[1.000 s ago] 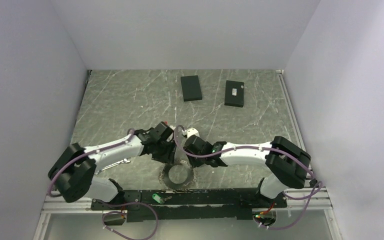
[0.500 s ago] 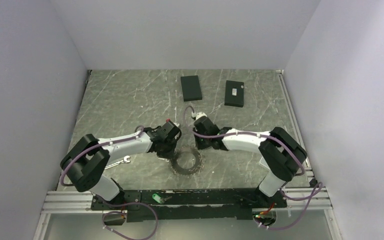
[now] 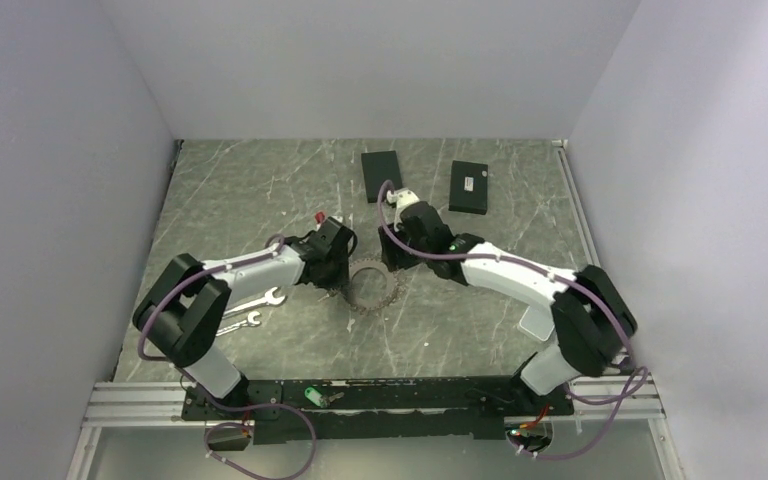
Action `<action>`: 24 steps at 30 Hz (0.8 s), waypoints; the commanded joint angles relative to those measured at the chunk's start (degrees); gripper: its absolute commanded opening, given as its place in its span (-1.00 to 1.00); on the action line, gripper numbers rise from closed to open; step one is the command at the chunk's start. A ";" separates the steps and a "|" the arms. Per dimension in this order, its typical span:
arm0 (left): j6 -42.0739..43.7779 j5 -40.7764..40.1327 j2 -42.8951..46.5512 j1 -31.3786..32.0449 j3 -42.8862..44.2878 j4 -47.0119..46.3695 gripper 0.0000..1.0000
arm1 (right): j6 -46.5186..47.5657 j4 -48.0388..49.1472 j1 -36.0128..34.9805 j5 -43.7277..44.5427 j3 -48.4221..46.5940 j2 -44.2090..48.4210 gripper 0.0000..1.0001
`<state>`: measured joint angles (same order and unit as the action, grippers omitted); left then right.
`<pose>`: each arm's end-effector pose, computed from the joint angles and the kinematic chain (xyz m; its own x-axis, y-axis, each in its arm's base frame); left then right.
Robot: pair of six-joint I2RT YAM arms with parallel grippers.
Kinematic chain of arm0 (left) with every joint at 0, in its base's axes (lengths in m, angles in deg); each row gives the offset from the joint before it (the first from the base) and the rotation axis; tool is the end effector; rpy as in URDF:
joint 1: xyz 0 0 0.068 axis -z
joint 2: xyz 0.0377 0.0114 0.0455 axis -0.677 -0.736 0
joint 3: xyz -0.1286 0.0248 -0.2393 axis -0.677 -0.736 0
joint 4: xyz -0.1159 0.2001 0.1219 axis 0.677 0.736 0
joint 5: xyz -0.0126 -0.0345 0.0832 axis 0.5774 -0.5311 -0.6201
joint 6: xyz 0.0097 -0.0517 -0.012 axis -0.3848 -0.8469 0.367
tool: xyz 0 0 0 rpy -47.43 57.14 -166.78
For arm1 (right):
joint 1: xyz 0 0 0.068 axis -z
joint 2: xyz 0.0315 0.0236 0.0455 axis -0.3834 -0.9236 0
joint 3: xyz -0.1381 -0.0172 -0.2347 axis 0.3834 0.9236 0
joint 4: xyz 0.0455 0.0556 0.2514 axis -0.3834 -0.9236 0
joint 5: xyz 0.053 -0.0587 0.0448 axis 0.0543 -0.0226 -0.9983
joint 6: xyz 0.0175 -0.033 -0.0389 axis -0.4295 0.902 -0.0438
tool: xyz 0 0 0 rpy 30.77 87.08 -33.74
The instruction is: Put the keys on the keyring
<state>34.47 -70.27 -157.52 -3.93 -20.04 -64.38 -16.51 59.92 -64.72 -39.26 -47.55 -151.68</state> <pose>0.2447 -0.1894 0.1688 -0.8892 -0.0889 -0.4488 0.0054 0.9788 -0.2045 0.2507 0.2248 0.2244 -0.6413 -0.2152 -0.7365 -0.4886 0.8546 0.1758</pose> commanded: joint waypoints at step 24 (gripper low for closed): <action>12.53 -32.22 47.42 -0.28 7.94 32.21 0.98 | -21.82 -19.12 -37.75 1.55 -13.40 -8.71 0.06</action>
<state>44.66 -98.12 -113.93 -4.13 -9.70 -34.81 -29.56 47.33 -102.53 -39.37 -56.09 -159.88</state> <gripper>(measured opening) 0.994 0.534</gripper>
